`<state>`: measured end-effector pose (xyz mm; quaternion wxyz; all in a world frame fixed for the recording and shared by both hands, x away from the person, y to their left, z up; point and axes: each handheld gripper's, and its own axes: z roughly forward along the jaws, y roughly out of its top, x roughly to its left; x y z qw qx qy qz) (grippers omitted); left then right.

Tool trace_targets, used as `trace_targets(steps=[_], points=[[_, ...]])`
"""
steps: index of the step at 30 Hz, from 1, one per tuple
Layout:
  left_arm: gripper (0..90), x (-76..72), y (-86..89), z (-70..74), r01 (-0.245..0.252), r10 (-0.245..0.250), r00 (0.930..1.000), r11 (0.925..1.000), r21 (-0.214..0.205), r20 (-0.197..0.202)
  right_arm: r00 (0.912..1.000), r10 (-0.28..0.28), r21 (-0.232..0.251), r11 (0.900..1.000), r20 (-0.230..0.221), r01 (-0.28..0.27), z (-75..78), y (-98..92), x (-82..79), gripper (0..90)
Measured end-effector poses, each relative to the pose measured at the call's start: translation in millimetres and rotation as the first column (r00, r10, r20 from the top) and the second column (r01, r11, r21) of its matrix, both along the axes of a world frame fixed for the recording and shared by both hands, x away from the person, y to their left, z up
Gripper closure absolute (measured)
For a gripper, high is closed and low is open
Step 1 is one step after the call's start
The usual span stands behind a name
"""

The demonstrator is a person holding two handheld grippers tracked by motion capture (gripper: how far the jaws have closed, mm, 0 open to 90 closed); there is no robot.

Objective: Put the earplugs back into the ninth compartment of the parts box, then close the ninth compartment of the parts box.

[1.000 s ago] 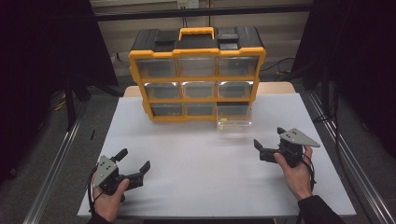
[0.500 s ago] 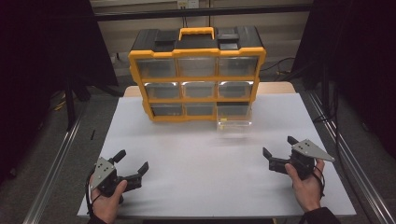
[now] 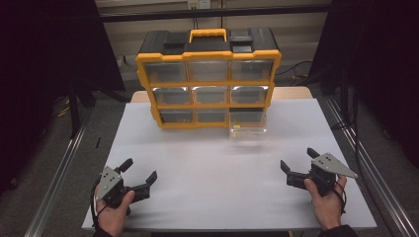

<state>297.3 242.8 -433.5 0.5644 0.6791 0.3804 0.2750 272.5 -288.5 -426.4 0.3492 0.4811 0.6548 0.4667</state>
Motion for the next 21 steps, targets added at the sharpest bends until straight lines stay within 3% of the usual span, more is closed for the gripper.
trace_targets(steps=[5, 12, 21], points=[[4.2, 0.7, 0.5, -0.8, 0.007, -0.007, 1.0000, 0.9999, 0.013, -0.006, 0.9997, 0.015, 0.019, 0.9997, -0.020, -0.015, -0.2, -1.5, 3.0, 2.3], [4.3, 1.6, 2.6, -1.8, 0.004, -0.004, 0.9999, 1.0000, -0.001, -0.011, 0.9997, 0.020, 0.013, 0.9997, -0.015, -0.020, -1.7, 1.6, 6.9, 3.7], [4.4, 1.0, 2.3, 0.5, -0.001, 0.001, 1.0000, 1.0000, 0.000, -0.002, 0.9920, 0.126, 0.000, 0.9921, -0.011, -0.126, -3.2, 12.4, 6.9, 1.4]])
